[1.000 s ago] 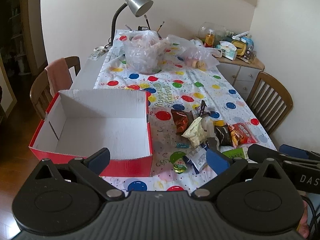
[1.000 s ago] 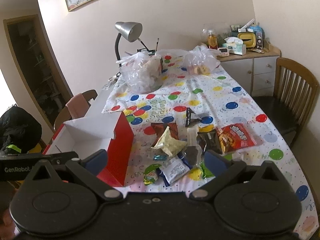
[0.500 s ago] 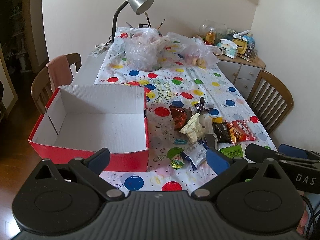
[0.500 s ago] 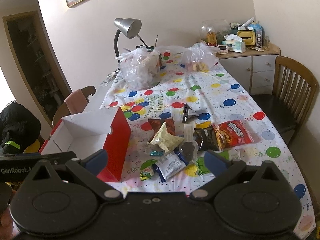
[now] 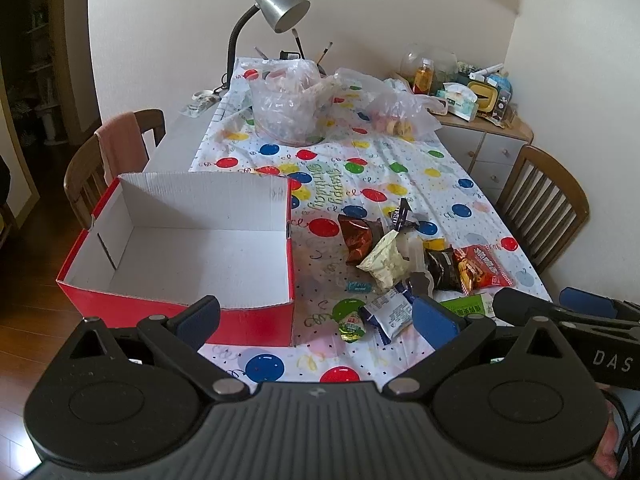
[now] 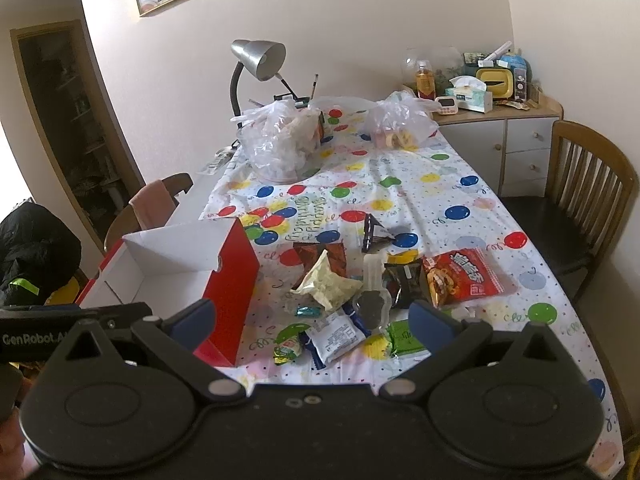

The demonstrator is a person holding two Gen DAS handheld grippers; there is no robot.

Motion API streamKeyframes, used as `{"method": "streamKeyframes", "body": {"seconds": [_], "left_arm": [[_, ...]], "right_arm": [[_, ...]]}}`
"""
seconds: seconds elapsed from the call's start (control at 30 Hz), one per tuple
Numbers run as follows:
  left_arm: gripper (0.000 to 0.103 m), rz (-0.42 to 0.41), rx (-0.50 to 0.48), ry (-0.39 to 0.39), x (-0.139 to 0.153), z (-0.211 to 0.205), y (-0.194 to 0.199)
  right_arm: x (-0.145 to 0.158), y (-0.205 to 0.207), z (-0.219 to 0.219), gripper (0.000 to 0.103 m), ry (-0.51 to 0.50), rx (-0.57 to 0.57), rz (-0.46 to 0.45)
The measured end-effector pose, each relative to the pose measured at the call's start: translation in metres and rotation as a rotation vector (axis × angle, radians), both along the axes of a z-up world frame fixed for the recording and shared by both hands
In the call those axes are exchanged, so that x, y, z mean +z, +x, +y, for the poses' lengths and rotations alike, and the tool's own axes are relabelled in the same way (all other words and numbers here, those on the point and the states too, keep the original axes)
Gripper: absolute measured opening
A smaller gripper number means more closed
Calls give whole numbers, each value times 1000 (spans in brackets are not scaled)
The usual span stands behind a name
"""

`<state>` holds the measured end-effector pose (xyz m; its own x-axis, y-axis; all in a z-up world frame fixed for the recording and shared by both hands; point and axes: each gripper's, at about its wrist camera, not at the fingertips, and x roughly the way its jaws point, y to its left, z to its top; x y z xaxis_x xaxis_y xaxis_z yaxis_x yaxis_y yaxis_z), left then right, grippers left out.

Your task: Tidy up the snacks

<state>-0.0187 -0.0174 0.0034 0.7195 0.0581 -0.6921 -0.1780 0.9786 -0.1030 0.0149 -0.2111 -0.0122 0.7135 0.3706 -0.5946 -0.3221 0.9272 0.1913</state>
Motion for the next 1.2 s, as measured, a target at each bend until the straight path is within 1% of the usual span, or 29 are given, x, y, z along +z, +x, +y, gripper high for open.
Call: {"method": "streamKeyframes", "body": {"seconds": [0.63,0.73,0.9,1.03,1.2], "left_arm": [[103,0,4,-1,-1,-1,2],[103,11,0,-3,-4,-3,8],[103,45,-18,-1,-18,-9,25],[103,77,-35,5,-31,-17,37],[102,106,-76,14,-48,-28,52]], "right_arm": [[1,3,1,103,-3,18,-5],[-1,9,-1,103,-3,22,0],[-13,20,-9,103,-17,24,8],[-27,34,-18,103,-28,22,41],[-45,47,-29,103,-56,28,54]]}}
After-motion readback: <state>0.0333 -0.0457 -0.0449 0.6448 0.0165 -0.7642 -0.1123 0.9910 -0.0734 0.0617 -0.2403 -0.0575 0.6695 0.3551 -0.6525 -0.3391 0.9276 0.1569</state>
